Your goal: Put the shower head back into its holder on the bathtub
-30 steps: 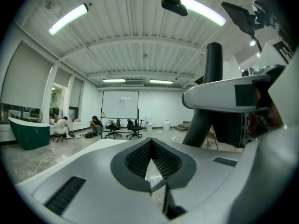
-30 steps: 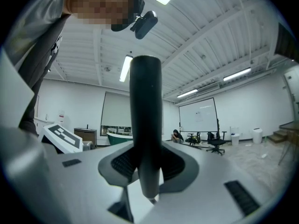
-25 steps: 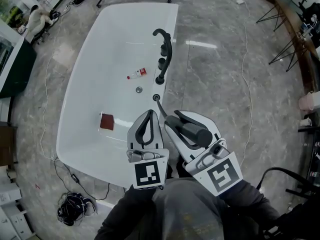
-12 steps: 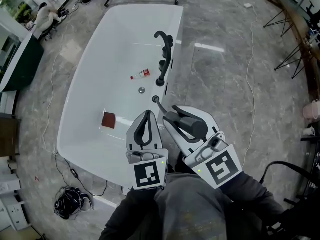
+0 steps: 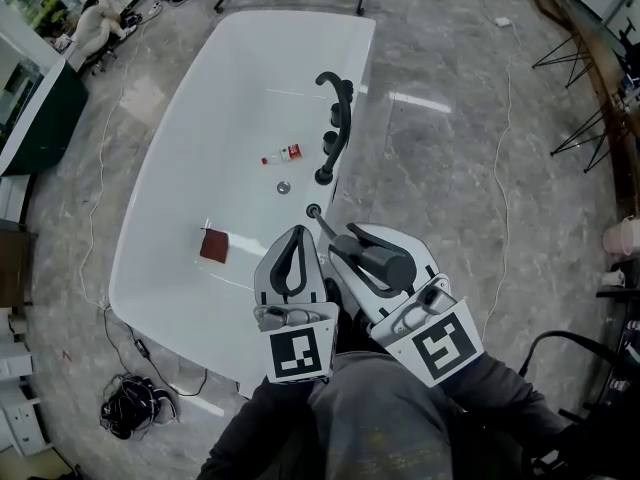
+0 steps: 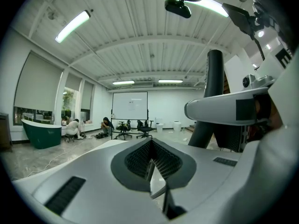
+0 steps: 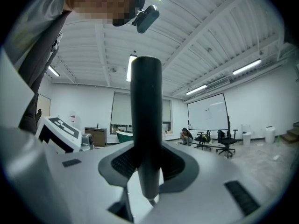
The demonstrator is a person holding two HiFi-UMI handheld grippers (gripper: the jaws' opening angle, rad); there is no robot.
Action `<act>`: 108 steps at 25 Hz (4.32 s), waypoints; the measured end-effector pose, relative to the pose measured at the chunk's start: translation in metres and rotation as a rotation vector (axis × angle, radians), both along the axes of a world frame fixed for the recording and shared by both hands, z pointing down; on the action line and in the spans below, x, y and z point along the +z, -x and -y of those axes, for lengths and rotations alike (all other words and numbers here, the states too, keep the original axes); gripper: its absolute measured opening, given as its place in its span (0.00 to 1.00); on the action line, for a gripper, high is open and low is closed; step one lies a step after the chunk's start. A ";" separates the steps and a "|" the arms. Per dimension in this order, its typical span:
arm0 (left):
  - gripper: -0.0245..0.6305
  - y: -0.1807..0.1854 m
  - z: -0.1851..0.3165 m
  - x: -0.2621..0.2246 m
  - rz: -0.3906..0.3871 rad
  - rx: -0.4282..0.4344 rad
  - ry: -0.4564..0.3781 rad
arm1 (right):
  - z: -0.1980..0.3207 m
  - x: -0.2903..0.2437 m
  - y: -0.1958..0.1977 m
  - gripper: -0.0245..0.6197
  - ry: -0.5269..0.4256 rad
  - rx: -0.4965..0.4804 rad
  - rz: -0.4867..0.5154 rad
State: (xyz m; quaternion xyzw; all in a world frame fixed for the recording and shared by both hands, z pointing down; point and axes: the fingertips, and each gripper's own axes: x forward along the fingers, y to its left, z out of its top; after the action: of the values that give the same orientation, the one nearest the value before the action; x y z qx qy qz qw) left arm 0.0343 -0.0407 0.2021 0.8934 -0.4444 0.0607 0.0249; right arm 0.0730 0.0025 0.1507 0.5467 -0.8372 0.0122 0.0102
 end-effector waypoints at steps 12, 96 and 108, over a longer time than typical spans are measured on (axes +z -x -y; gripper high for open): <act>0.04 0.003 0.038 0.017 -0.010 -0.012 0.046 | 0.035 0.014 0.002 0.23 0.038 -0.005 -0.016; 0.04 0.046 0.091 0.146 0.009 -0.256 0.111 | 0.084 0.133 0.020 0.23 0.038 -0.186 -0.107; 0.04 0.047 0.090 0.160 0.013 -0.262 0.117 | 0.085 0.149 0.020 0.23 0.047 -0.192 -0.109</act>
State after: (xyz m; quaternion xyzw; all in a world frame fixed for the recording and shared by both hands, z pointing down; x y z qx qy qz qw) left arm -0.0128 -0.1307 0.3622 0.8244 -0.5530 0.0885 0.0816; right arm 0.0531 -0.0826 0.2997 0.4632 -0.8835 0.0009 0.0695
